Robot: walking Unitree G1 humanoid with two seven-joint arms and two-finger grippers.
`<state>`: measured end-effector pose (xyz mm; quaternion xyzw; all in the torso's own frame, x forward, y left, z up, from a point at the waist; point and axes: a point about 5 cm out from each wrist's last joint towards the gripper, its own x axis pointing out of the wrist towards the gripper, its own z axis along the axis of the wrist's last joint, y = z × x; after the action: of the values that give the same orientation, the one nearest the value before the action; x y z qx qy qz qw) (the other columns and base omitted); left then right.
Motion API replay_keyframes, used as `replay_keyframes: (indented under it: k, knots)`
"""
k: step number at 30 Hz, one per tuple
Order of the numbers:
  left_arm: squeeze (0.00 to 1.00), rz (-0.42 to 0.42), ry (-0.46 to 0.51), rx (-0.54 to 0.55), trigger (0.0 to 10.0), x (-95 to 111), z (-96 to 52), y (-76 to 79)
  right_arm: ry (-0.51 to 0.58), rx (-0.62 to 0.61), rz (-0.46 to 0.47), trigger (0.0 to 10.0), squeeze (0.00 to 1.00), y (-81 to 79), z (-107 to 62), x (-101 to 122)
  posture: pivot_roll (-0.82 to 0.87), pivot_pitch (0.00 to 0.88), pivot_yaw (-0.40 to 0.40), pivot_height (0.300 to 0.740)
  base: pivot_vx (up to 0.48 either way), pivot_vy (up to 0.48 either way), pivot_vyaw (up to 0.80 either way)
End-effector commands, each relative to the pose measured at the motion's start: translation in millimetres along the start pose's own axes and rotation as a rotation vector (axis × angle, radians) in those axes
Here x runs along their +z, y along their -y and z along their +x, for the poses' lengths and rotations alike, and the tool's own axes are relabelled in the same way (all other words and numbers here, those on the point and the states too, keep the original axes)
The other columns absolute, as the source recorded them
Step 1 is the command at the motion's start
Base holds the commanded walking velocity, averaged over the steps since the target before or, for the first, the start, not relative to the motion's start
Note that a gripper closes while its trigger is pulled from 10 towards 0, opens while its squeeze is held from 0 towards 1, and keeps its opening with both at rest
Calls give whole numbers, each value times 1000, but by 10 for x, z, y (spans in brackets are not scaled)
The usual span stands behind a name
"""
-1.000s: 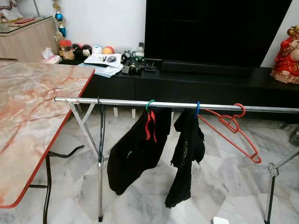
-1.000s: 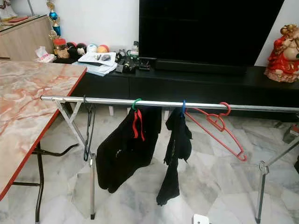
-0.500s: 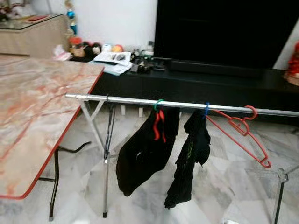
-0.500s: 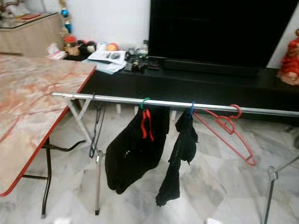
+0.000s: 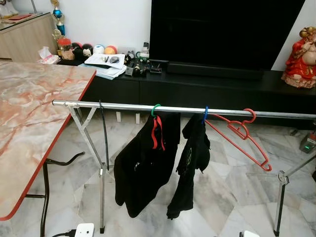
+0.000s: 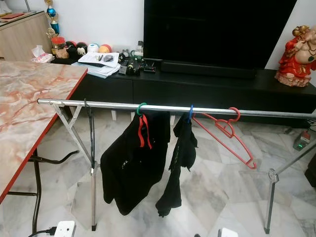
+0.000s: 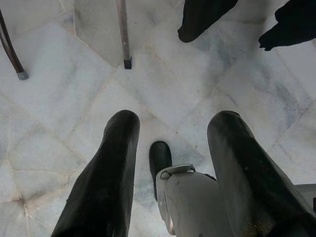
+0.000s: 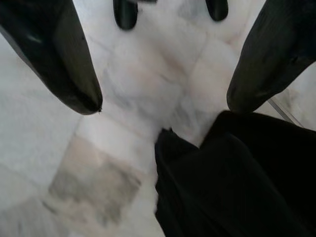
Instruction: Hang hanger
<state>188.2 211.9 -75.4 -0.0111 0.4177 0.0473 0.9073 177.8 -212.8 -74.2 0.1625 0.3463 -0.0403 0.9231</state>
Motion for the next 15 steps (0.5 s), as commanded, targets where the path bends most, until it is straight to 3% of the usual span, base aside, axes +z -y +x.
replay_keyframes:
  k: [1,2,4,5,6,11,15]
  knots:
    - [0,-4,-13,5,10000,-66,-17,-11,70,35,-5,10000,0,-18,3,80,68,0,-70,740,0,0,0]
    - [0,-4,-11,5,10000,-69,-18,-10,83,43,-7,10000,0,-23,2,92,67,0,-71,740,0,0,0]
    - [0,-2,-10,5,10000,-75,-20,-4,221,121,-89,10000,0,-394,166,424,66,0,-74,740,0,0,0]
    - [0,0,-8,6,10000,-78,-21,2,363,195,-117,10000,0,-707,221,717,70,0,-76,740,0,0,0]
    - [0,0,-8,6,10000,-78,-21,2,363,195,-117,10000,0,-707,221,717,70,0,-76,740,0,0,0]
    - [0,-8,3,19,10000,-79,-26,-8,585,293,-101,10000,0,-917,77,1001,69,0,-82,740,0,0,0]
    - [0,-14,12,21,10000,-79,-30,-18,633,312,-88,10000,0,-957,28,1090,60,0,-78,740,0,0,0]
